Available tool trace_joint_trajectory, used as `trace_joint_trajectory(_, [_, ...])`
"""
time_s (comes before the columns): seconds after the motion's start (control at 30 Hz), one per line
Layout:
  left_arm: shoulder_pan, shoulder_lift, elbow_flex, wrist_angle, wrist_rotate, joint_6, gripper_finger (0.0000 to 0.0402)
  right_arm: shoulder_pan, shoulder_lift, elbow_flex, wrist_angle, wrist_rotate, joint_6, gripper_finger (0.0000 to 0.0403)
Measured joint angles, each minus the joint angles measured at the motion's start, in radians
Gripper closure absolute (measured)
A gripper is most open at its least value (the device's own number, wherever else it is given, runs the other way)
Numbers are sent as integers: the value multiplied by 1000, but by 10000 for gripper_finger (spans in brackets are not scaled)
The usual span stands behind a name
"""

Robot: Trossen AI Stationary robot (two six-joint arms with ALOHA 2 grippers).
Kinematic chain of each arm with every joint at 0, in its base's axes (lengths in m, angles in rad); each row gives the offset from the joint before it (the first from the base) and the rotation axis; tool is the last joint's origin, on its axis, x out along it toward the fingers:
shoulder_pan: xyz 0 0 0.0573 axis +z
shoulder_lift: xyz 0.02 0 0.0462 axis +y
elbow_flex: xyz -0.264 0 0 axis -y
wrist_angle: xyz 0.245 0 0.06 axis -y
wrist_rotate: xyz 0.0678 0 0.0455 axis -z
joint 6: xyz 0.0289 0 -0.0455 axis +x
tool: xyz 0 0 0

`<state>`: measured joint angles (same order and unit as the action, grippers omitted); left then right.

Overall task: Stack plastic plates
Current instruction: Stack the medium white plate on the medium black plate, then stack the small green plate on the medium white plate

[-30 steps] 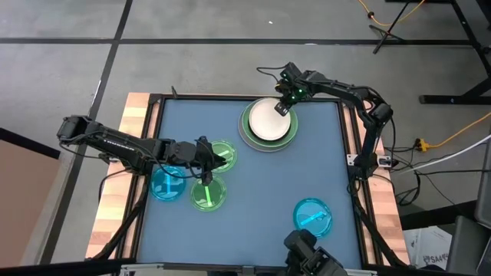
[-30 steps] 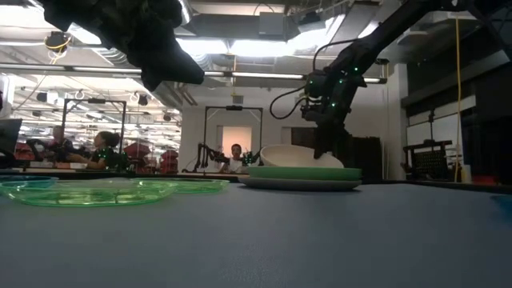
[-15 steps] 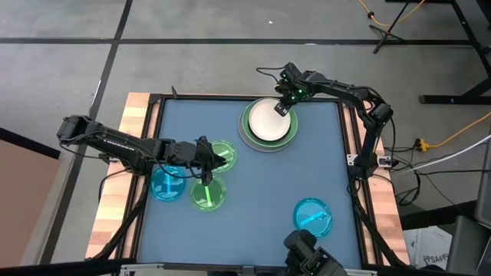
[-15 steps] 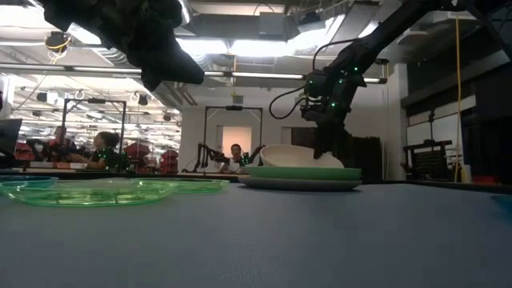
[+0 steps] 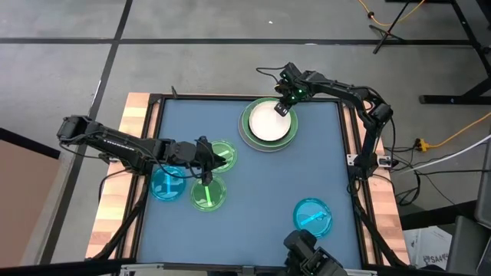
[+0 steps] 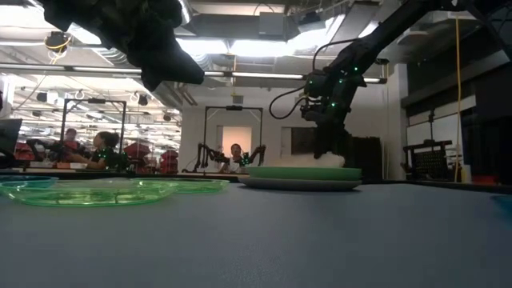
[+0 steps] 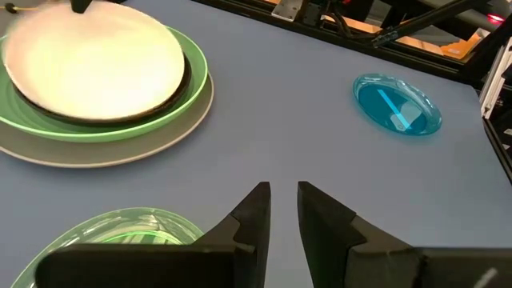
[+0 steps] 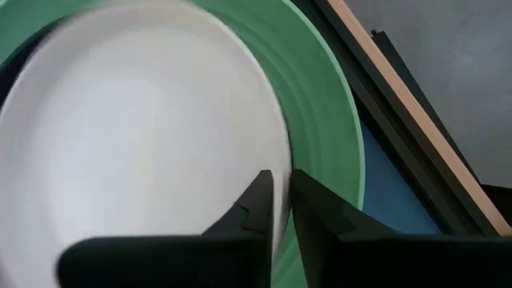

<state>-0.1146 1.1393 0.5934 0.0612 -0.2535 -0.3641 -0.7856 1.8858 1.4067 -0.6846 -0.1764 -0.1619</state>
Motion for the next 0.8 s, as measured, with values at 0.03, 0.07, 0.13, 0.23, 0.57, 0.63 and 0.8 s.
trace_joint_trajectory(0.03, [0,0,0,0,0,0,343,0,0,0,0,0,0,355])
trace_joint_trajectory(0.07, [0,0,0,0,0,0,343,0,0,0,0,0,0,347])
trace_joint_trajectory(0.13, [0,0,0,0,0,0,343,0,0,0,0,0,0,333])
trace_joint_trajectory(0.23, [0,0,0,0,0,0,343,0,0,0,0,0,0,319])
trace_joint_trajectory(0.57, [1,0,0,0,-18,0,343,0,-1,0,2,0,-1,313])
trace_joint_trajectory(0.63, [1,0,0,0,-39,-1,343,0,-1,0,1,0,-4,313])
trace_joint_trajectory(0.8, [16,0,0,0,-81,-1,343,0,-20,0,-5,-3,-36,313])
